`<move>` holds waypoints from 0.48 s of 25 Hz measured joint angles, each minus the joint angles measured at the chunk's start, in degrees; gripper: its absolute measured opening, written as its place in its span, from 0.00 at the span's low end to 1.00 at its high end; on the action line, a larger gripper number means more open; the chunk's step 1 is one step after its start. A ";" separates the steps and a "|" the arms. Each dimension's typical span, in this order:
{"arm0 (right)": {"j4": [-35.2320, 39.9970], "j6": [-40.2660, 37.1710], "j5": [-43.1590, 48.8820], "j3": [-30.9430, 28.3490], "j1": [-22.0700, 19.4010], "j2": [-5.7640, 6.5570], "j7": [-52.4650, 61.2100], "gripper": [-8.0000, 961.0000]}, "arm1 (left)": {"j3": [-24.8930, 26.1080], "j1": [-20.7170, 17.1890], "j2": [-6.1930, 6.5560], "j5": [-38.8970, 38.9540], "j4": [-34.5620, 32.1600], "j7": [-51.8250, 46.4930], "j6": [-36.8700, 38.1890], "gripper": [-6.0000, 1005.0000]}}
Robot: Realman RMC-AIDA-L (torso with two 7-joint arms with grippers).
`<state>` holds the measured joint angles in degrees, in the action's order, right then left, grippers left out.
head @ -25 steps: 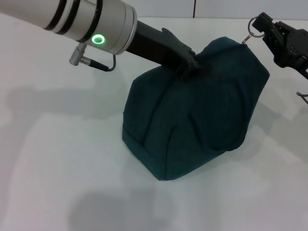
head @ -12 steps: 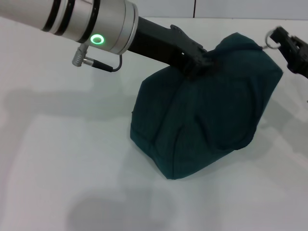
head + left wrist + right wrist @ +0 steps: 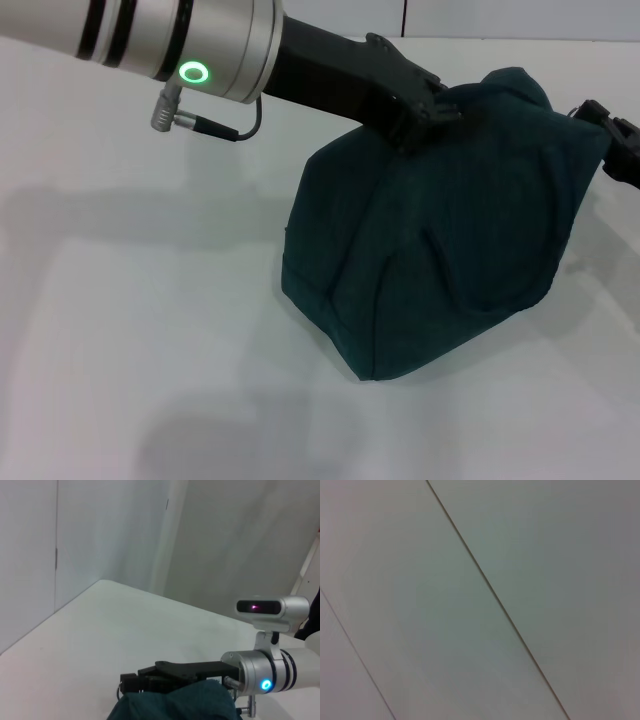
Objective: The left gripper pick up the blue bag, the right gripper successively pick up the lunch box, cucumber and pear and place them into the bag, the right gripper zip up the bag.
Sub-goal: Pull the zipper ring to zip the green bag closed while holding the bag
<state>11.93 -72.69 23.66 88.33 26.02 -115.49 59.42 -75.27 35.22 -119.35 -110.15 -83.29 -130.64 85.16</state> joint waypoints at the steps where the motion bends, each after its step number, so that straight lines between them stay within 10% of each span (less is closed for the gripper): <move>1: 0.00 0.12 0.00 0.02 0.01 0.00 0.00 0.05 | 0.08 -0.08 -0.02 0.04 0.11 0.23 0.00 0.05; 12: 0.22 -1.14 -0.03 0.06 0.03 0.05 0.13 0.10 | 0.40 -1.39 -0.23 0.38 2.92 3.01 -2.03 0.05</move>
<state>12.15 -73.83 23.62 88.39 26.05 -115.43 59.55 -74.86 33.82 -119.59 -109.78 -80.38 -127.63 83.13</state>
